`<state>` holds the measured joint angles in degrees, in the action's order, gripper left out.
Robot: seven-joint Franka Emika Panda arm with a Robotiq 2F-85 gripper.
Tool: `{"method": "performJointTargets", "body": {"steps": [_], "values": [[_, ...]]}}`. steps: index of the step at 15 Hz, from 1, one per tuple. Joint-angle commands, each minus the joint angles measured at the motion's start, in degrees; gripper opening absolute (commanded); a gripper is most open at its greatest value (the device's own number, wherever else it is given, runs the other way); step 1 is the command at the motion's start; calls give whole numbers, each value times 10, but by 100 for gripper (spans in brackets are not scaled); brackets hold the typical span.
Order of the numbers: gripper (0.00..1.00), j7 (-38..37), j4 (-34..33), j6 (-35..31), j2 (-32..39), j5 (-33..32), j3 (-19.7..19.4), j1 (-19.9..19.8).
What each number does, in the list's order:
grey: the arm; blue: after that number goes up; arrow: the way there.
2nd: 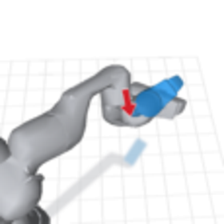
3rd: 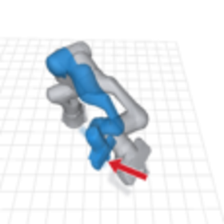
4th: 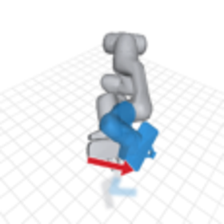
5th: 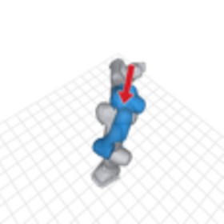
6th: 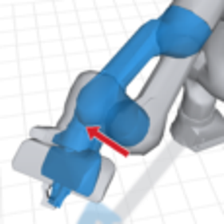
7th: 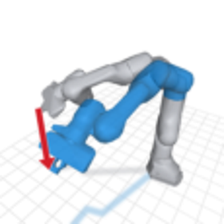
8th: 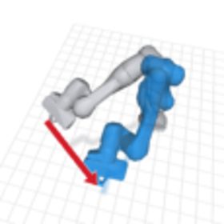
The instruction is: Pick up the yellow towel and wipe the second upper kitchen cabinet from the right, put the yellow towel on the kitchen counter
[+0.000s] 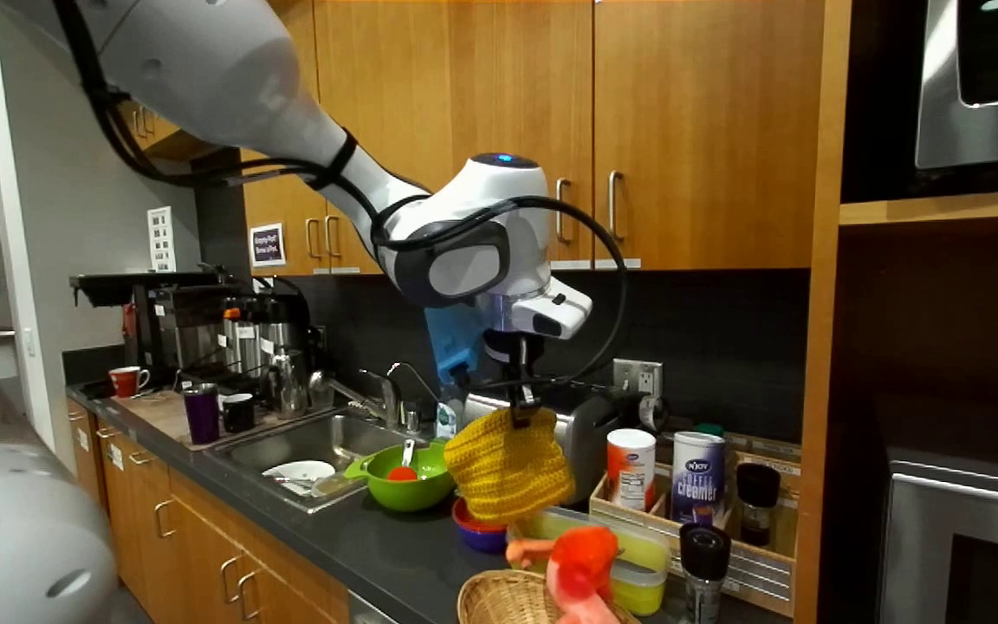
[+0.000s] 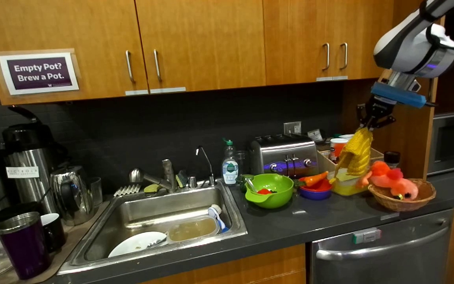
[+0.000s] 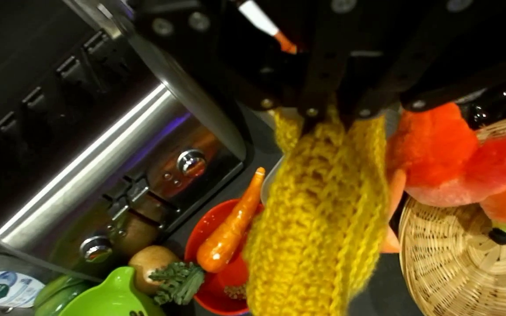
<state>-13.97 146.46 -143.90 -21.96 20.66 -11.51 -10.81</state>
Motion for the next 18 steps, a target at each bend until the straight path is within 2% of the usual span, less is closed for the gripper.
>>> {"method": "performJointTargets", "body": {"steps": [1,8,13,18], "values": [[2,61,42,-53,-77,44,-8,26],[2,132,71,-168,-182,90,-19,99],[2,135,79,-236,-262,74,-25,150],[2,123,74,-268,-338,45,-12,177]]}}
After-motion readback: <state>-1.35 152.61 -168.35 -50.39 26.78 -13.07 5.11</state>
